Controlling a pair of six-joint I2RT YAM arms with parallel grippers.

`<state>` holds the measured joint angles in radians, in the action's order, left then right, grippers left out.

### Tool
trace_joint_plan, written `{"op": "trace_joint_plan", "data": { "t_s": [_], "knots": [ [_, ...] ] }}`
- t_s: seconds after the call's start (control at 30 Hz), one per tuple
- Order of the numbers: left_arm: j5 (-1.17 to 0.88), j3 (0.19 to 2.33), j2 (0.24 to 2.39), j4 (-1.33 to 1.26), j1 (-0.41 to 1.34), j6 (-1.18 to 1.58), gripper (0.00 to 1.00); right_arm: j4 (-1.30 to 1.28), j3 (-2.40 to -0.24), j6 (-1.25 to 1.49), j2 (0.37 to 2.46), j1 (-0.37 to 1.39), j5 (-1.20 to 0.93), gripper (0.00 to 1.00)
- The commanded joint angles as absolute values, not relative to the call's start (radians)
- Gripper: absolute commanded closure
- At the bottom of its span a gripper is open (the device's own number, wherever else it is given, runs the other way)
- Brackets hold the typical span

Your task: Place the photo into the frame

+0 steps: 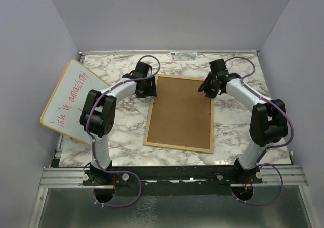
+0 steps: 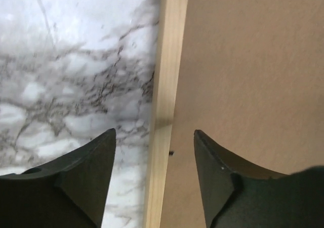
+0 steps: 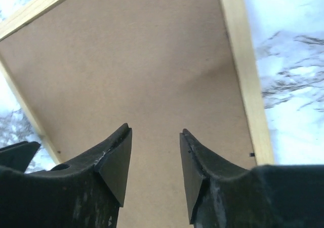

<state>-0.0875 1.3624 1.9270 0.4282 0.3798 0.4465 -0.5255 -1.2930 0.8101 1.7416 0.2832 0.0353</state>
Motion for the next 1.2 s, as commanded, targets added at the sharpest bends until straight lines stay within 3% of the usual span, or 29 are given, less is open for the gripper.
{"op": "trace_joint_plan", "data": {
  "t_s": [0.0, 0.27, 0.4, 0.6, 0.83, 1.0, 1.17],
  "knots": [
    [-0.111, 1.509, 2.044, 0.445, 0.372, 0.361, 0.34, -0.628, -1.309, 0.824, 1.736, 0.224, 0.149, 0.48],
    [-0.129, 1.869, 2.269, 0.462, 0.367, 0.193, 0.19, -0.720, -1.191, 0.724, 1.649, 0.159, 0.082, 0.29],
    [-0.152, 2.072, 2.398, 0.457, 0.367, 0.151, 0.11, -0.776, -1.096, 0.705, 1.590, 0.158, 0.021, 0.25],
    [-0.185, 2.249, 2.534, 0.455, 0.368, 0.115, 0.11, -0.840, -0.966, 0.743, 1.524, 0.158, 0.008, 0.25],
    [-0.136, 2.150, 2.506, 0.456, 0.373, -0.014, 0.15, -0.802, -0.909, 0.608, 1.541, 0.158, -0.146, 0.39],
    [-0.101, 2.128, 2.499, 0.464, 0.373, -0.032, 0.21, -0.801, -0.947, 0.560, 1.604, 0.158, -0.086, 0.56],
    [-0.056, 2.072, 2.478, 0.478, 0.371, -0.044, 0.29, -0.762, -0.994, 0.530, 1.683, 0.158, -0.057, 0.67]
  ]
}}
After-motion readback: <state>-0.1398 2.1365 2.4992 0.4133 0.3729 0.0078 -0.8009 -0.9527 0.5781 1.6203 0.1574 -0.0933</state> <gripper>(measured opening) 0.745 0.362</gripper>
